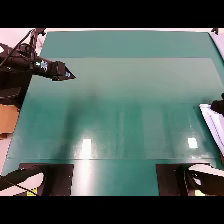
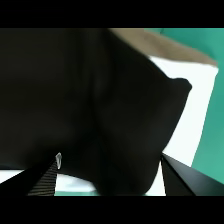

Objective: Fold the shirts.

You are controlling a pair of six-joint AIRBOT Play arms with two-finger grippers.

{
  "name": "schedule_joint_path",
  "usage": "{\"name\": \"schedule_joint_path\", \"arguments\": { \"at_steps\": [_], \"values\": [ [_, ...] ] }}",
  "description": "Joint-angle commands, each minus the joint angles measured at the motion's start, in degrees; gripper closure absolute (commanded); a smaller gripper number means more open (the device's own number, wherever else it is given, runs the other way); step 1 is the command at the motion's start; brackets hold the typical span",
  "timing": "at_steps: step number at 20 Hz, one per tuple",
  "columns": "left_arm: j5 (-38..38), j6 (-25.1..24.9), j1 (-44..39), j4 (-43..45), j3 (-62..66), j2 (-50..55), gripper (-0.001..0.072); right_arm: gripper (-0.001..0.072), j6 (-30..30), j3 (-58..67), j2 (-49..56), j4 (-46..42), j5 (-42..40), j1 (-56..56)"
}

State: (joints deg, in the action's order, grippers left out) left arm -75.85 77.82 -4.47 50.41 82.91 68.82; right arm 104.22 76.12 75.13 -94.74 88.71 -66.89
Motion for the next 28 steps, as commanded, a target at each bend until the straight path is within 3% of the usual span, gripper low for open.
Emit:
{"name": "schedule_joint_path", "arguments": {
  "at_steps": [1, 6, 8, 9, 10, 11, 13, 15, 18, 19, 24, 28],
  "values": [
    [0.3, -0.3, 0.1, 0.0, 0.0, 0.0, 0.0684, -0.0008, 1.3, 0.0, -0.3, -1.5, 4.5, 2.0],
    [0.5, -1.0, 0.1, 0.0, 0.0, 0.1, 0.0684, -0.0008, 1.4, 10.4, -1.8, 0.0, 6.1, 2.4],
    [0.6, -1.4, 0.1, -0.2, 0.0, 0.1, 0.0684, 0.0037, -1.1, 18.4, -1.8, 9.9, 0.7, 4.2],
    [0.5, -1.9, 0.1, -1.0, 0.0, 0.1, 0.0684, 0.0189, -2.0, 21.9, -1.8, 16.1, -2.3, 5.7],
    [0.4, -1.9, 0.1, -2.0, 0.0, 0.1, 0.0684, 0.0427, -3.2, 25.1, -1.8, 22.4, -5.4, 8.3],
    [0.4, -1.9, 0.1, -2.8, 0.0, 0.1, 0.0684, 0.0475, -4.9, 27.5, -1.8, 27.6, -8.0, 11.7],
    [0.5, -2.4, 0.1, -4.6, 0.0, 0.1, 0.0684, 0.0477, -5.7, 31.6, -1.3, 30.7, -9.5, 20.3],
    [0.4, -4.0, 0.1, -6.6, 0.0, 0.0, 0.0684, 0.0582, -5.8, 34.8, 0.1, 30.7, -9.2, 30.2],
    [0.3, -4.4, 0.1, -8.2, 0.0, 0.0, 0.0684, 0.0612, -7.6, 37.6, 2.2, 30.7, -8.6, 46.5],
    [0.4, -4.4, 0.1, -8.5, 0.0, 0.0, 0.0684, 0.0681, -8.3, 37.7, 2.8, 30.7, -9.0, 51.8],
    [0.4, -4.9, 0.1, -9.0, 0.0, 0.0, 0.0684, 0.0687, -11.7, 37.7, 7.2, 30.8, -6.9, 72.3],
    [0.3, -7.5, 0.1, -12.2, 0.0, 0.0, 0.0684, 0.0687, -22.1, 37.7, 12.3, 40.5, -1.7, 82.9]
  ]
}}
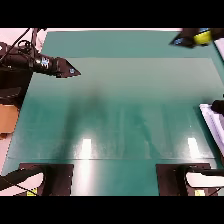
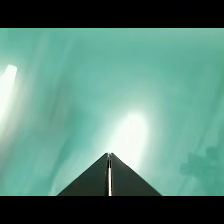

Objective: Fold the shirts.

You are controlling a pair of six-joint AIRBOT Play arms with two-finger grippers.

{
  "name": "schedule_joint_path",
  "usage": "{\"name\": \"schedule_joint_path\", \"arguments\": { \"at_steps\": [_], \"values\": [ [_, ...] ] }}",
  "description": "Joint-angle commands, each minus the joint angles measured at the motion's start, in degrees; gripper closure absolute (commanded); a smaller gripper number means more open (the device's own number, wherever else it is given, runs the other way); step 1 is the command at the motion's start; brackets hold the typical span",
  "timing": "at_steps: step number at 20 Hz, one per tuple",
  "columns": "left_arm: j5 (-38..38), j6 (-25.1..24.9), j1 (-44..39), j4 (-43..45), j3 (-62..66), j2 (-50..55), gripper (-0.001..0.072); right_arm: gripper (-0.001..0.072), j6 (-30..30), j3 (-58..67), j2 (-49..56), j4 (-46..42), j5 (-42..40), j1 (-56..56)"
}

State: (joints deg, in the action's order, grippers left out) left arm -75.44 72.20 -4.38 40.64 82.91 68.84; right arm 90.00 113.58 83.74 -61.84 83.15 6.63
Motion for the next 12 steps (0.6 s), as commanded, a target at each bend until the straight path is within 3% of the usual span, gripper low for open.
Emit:
{"name": "schedule_joint_path", "arguments": {
  "at_steps": [1, 5, 12],
  "values": [
    [-0.1, -2.3, 0.0, -3.6, 0.0, 0.0, 0.0684, 0.0687, -8.9, 0.2, 4.7, 9.4, 4.2, 10.8],
    [-0.2, -2.3, 0.0, -5.3, 0.0, 0.0, 0.0684, 0.0687, -9.6, -4.0, 5.7, 9.8, 2.6, 12.7],
    [-0.6, -2.3, 0.0, -5.3, 0.0, 0.0, 0.0684, 0.0688, -15.9, -32.1, -9.4, 9.9, -10.0, 12.2]
  ]
}}
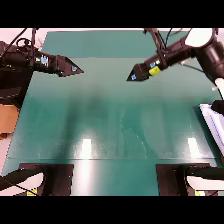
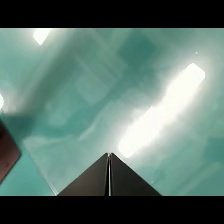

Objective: Fold the shirts.

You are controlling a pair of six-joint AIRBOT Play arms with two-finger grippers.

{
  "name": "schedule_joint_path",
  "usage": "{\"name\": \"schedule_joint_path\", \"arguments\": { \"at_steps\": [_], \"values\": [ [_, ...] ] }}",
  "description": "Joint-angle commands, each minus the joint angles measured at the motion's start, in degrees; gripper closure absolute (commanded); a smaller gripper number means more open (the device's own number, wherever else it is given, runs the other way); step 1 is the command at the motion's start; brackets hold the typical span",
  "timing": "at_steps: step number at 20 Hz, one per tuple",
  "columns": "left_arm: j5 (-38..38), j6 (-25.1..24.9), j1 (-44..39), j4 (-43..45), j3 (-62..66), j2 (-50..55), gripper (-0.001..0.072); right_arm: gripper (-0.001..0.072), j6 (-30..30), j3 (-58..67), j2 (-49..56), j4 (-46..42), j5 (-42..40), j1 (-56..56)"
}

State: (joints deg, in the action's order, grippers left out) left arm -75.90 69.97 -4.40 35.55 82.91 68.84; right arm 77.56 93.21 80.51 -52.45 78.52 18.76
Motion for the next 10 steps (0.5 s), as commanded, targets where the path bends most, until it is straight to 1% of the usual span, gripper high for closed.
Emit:
{"name": "schedule_joint_path", "arguments": {
  "at_steps": [1, 3, 5, 10],
  "values": [
    [-0.1, -0.3, 0.0, -0.2, 0.0, 0.0, 0.0684, 0.0688, -3.9, -13.8, -7.3, 1.1, -5.8, -0.1],
    [0.0, -2.9, -0.8, 0.0, 0.0, -0.1, 0.0685, 0.0688, -6.5, -16.6, -8.6, 6.3, -7.1, -1.4],
    [0.4, -3.2, -2.0, 0.1, 0.0, -0.2, 0.0685, 0.0688, -7.8, -17.4, -8.7, 9.9, -6.5, -3.3],
    [2.5, -3.4, -4.0, 0.7, 0.0, -0.2, 0.0684, 0.0687, -8.2, -17.3, -8.7, 9.9, -6.0, -4.5]
  ]
}}
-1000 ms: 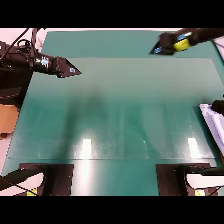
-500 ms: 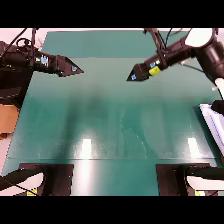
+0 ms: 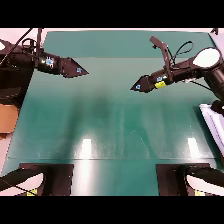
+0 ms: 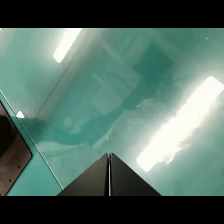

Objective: Fold the shirts.

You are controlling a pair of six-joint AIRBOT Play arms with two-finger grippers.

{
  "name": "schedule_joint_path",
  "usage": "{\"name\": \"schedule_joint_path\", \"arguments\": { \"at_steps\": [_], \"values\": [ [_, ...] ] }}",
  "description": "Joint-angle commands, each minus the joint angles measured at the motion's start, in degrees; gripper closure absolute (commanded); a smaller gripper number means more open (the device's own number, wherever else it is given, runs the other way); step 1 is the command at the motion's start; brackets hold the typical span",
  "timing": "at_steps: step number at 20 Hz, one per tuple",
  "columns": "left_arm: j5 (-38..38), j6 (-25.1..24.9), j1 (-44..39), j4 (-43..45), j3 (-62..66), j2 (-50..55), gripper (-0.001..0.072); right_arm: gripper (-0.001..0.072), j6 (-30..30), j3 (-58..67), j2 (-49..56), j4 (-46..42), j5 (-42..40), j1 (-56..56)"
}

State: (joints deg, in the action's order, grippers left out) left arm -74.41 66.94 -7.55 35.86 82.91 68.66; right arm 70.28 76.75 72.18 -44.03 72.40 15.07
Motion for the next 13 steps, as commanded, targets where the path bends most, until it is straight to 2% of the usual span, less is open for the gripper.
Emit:
{"name": "schedule_joint_path", "arguments": {
  "at_steps": [1, 13],
  "values": [
    [0.7, -0.4, -0.8, 0.4, 0.0, 0.0, 0.0684, 0.0687, -0.9, -0.9, -0.4, 1.4, 1.1, -0.8],
    [2.0, -0.4, -0.8, -0.3, 0.0, 0.0, 0.0684, 0.0687, -0.2, -0.9, -0.4, 1.6, -0.8, -0.4]
  ]
}}
